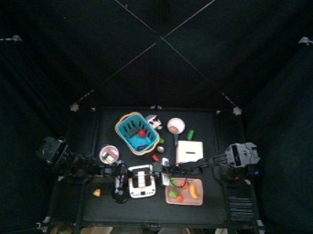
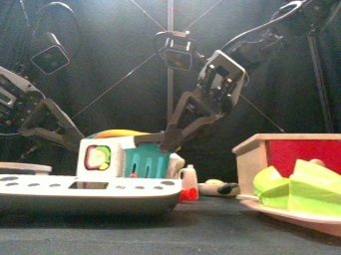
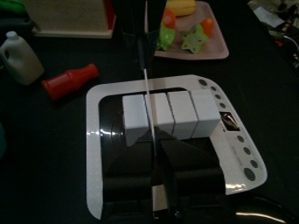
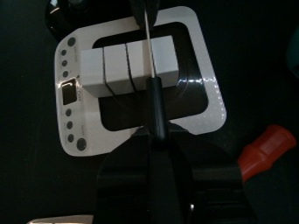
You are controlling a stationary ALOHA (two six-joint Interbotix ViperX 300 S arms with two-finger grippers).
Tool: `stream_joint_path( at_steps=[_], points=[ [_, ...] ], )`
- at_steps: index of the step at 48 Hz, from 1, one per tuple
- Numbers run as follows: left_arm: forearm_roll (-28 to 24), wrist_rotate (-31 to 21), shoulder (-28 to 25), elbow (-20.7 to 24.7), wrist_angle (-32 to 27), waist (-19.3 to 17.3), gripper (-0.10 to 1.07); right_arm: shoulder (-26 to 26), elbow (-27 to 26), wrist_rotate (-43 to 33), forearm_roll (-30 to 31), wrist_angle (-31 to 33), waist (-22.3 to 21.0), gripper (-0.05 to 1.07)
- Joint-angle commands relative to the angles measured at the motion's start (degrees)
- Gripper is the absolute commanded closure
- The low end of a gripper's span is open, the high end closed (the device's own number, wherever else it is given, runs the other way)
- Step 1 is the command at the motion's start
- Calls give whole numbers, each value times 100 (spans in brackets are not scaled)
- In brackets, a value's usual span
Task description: Cut sushi roll
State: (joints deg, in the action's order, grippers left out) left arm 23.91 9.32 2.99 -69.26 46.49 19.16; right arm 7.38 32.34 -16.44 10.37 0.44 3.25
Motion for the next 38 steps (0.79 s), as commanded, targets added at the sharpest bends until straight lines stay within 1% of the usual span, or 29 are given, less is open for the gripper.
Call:
stream_joint_path(
  at_steps=[1,11,24,38],
  points=[
    [-9,0,18,123,79,-26,59,-88,-185,0,0,-62,-105,61],
    [-18,9,44,141,79,-44,59,-141,-211,0,18,-62,-123,61],
    [-70,18,255,105,79,-53,59,-264,-220,9,70,-62,-132,61],
    [-62,114,185,105,70,-70,59,-229,-211,0,79,-62,-141,61]
  ],
)
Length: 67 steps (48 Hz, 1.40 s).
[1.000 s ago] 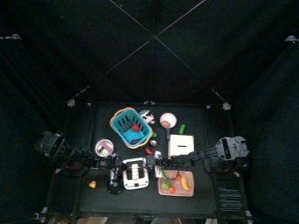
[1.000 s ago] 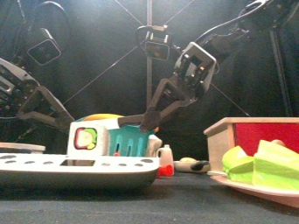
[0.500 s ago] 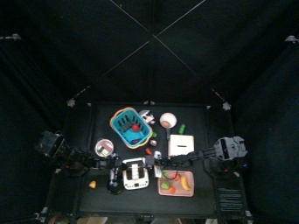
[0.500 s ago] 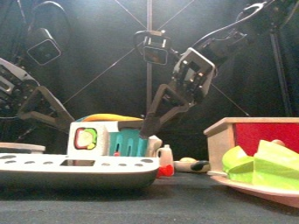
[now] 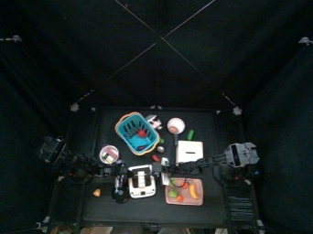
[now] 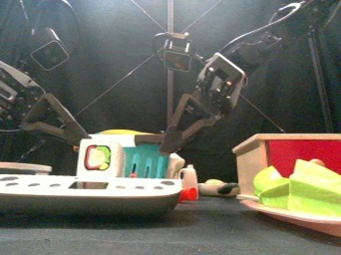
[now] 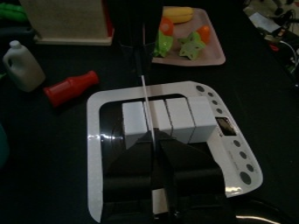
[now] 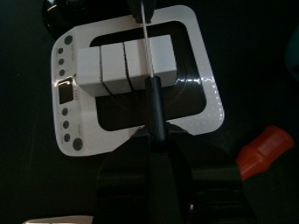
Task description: Cut sushi roll
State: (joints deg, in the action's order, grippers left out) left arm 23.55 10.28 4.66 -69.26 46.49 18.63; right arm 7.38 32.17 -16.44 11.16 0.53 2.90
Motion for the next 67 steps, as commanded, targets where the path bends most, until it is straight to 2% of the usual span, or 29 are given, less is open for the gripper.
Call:
stream_joint_path(
  at_steps=[1,35,67],
  points=[
    [-26,18,18,105,70,-18,59,-229,-202,0,0,-70,-105,61],
    [-9,-9,-70,105,44,-70,59,-123,-220,0,-35,-70,-132,61],
    [-9,-26,0,114,35,79,59,-167,-229,0,-44,-70,-88,61]
  ],
)
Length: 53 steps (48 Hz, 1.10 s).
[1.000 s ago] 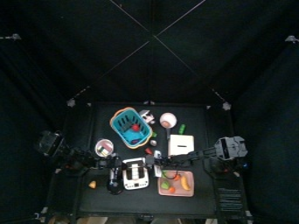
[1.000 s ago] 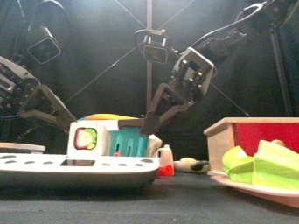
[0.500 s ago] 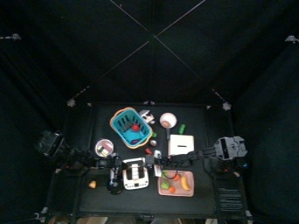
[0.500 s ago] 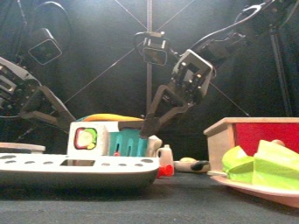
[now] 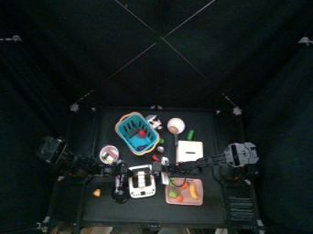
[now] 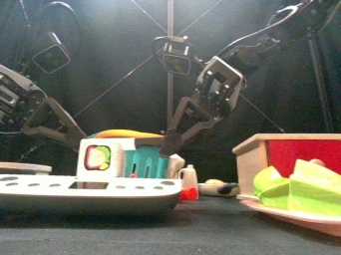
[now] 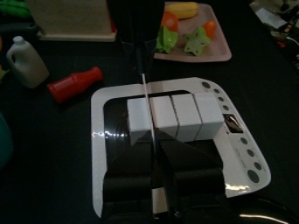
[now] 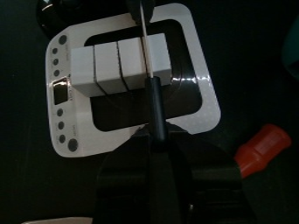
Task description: Cut sushi roll
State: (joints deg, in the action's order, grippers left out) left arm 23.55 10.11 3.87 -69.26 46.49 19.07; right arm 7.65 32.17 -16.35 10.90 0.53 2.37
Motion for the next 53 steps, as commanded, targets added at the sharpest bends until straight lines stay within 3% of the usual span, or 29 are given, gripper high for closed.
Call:
stream_joint_path(
  at_steps=[1,53],
  points=[
    [-18,-9,79,114,26,35,59,-185,-220,-18,-18,-70,-35,61],
    [62,35,53,123,9,35,59,-141,-255,-9,9,-70,9,61]
  ],
)
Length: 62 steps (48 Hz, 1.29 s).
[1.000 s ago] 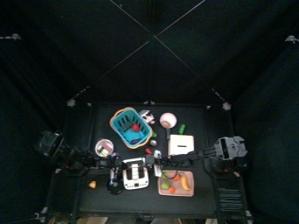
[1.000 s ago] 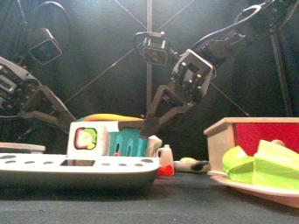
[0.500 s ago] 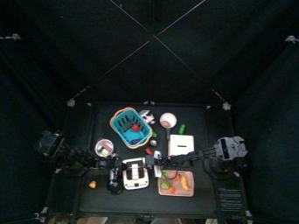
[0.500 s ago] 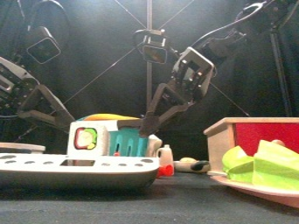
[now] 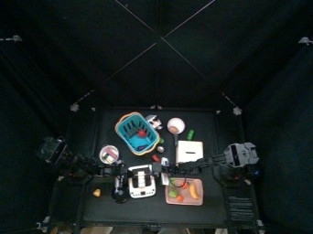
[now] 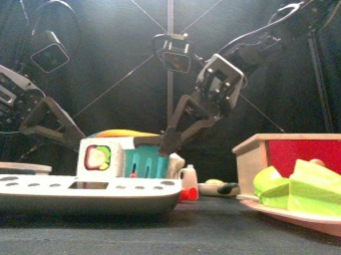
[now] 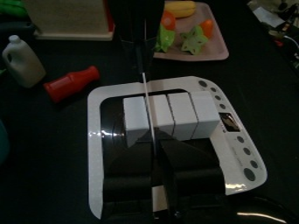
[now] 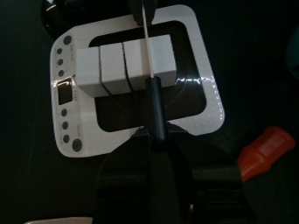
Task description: Cut sushi roll
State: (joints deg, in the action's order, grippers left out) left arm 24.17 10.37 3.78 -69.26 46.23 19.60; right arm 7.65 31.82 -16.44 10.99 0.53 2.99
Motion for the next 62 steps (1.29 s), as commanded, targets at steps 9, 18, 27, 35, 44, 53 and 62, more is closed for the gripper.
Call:
stream_joint_path(
  at_steps=[9,18,27,35,44,53,62],
  points=[
    [0,9,35,123,35,-44,59,-132,-246,0,0,-70,-62,61],
    [-9,9,35,132,35,-79,59,-97,-264,-9,-35,-70,-70,61],
    [-9,9,35,132,44,-132,59,-88,-272,-9,-35,-70,-97,61],
    [-9,9,35,132,62,-141,59,-123,-272,0,-18,-70,-123,61],
    [-9,18,62,132,62,-141,59,-193,-264,0,0,-70,-123,61],
    [-9,18,44,105,62,-185,59,-158,-246,0,-9,-79,-132,61],
    [0,18,18,114,62,-202,59,-70,-264,-9,-35,-53,-149,61]
  ],
)
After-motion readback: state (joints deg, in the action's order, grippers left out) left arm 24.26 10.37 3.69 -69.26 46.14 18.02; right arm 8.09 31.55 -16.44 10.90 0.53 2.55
